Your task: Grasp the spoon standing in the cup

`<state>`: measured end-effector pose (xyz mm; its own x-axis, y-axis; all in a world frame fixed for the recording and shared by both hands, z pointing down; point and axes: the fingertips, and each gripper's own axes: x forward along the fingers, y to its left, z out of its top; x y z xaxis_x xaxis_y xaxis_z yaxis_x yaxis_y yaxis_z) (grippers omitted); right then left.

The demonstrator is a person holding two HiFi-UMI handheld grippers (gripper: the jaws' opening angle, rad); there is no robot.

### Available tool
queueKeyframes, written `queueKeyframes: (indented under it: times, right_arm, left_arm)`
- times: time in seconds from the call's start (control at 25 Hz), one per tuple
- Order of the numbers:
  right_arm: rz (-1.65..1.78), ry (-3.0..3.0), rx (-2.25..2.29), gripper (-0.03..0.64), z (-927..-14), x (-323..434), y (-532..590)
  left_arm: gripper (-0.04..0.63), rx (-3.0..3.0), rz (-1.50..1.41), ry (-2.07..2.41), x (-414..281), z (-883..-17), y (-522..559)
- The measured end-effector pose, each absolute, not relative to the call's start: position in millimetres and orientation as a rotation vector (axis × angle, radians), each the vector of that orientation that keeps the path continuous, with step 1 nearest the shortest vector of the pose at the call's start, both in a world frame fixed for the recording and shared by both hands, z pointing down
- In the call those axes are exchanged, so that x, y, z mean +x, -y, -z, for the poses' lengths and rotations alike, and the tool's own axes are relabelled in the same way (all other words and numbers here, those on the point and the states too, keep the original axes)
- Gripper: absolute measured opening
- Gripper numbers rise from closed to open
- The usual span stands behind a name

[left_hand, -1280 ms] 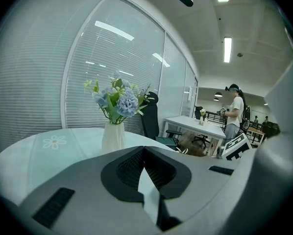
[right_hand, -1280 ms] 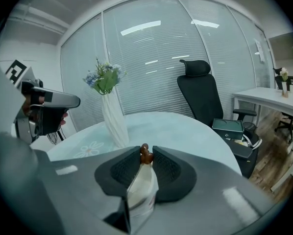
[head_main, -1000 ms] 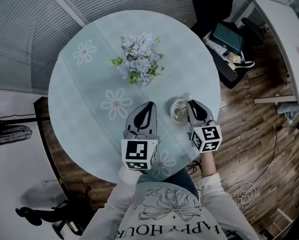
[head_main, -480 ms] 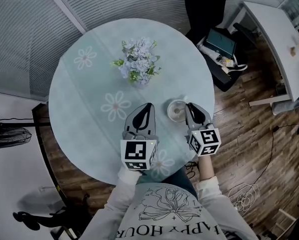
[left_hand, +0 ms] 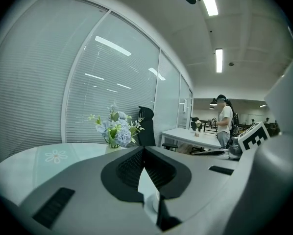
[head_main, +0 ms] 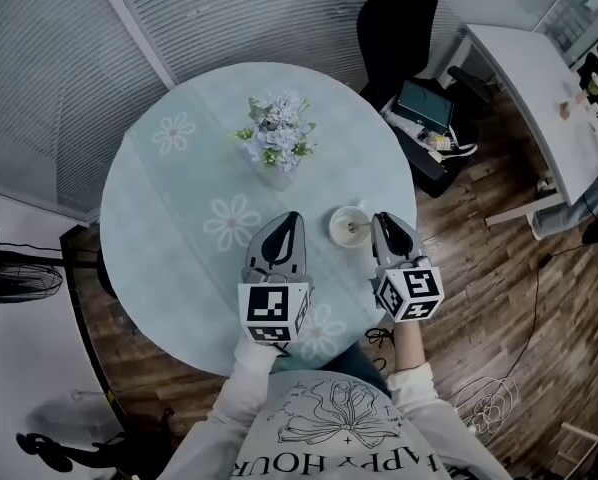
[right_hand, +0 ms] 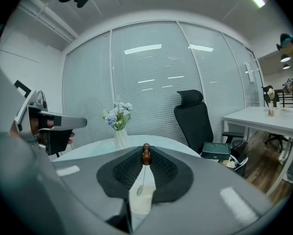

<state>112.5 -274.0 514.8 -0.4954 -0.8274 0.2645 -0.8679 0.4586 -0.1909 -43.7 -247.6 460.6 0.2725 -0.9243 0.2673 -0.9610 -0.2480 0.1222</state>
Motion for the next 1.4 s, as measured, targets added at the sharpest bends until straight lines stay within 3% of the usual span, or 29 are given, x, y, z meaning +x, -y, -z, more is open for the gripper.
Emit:
queueKeyframes:
  times: [1.4]
  right_arm:
    - [-0.14, 2.622, 1.742, 0.051, -384.7, 122.3, 218.1]
  left_arm:
    - [0.006, 2.474, -0.032, 1.765, -39.7, -375.6, 203.7]
